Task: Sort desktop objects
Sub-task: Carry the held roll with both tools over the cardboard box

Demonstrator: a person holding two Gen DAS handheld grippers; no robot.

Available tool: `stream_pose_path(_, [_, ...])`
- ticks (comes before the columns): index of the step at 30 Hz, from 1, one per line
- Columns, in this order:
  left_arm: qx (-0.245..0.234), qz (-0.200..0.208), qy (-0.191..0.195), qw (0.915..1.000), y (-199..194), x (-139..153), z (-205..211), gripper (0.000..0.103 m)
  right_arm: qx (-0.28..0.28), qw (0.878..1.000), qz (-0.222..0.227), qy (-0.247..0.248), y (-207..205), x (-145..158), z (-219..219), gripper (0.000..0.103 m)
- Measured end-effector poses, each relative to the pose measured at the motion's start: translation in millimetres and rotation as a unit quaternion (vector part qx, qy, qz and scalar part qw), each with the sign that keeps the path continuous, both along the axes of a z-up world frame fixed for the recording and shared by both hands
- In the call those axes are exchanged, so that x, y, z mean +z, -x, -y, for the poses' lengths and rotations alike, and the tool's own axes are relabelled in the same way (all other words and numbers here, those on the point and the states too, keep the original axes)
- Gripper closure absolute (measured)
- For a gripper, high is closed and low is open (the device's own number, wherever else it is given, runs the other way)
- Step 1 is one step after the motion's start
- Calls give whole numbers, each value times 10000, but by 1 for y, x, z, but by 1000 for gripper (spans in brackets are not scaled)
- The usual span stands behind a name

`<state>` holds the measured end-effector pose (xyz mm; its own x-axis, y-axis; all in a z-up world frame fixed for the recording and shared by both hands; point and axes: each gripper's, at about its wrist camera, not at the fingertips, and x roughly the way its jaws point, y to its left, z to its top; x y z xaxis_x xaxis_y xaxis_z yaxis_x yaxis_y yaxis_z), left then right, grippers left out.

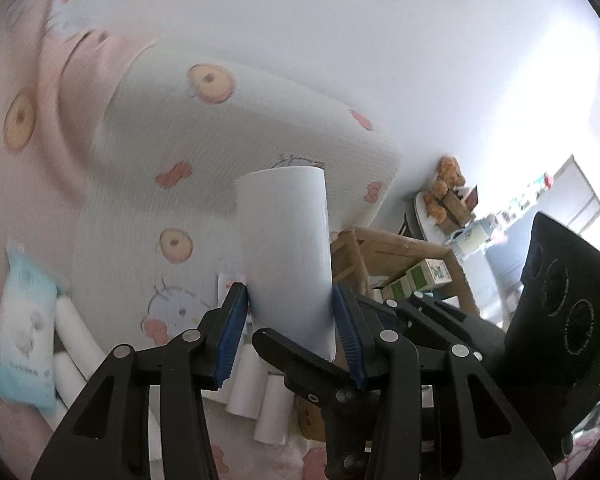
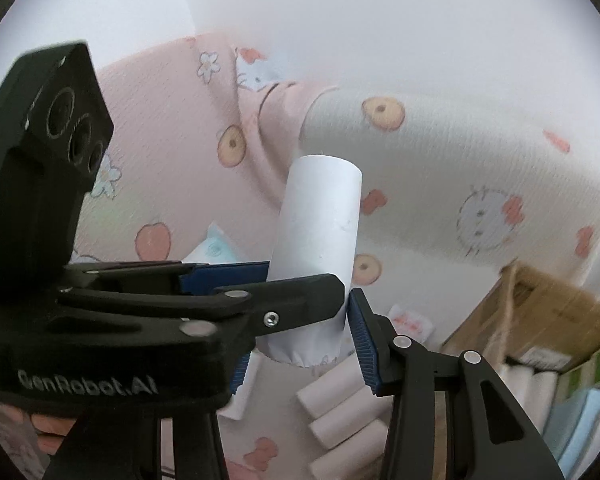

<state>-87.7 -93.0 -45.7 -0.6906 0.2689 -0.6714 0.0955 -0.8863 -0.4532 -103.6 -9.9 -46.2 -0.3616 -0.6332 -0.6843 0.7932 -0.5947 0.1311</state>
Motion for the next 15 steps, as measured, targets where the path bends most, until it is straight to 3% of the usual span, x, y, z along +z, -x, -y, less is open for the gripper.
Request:
stream_pose_path(7, [-147, -127, 563, 9982, 26, 33, -45, 55, -239, 9995, -48, 190, 23, 25, -31, 61])
stream_pose_path(11, [-272, -250, 702, 9969, 35, 36, -80, 55, -386, 9987, -338, 67, 29, 38, -54, 61])
stream_pose_path(15, [-546, -122, 815, 9951, 45, 28, -111, 55, -614, 9976, -301, -53, 34, 30, -83, 61])
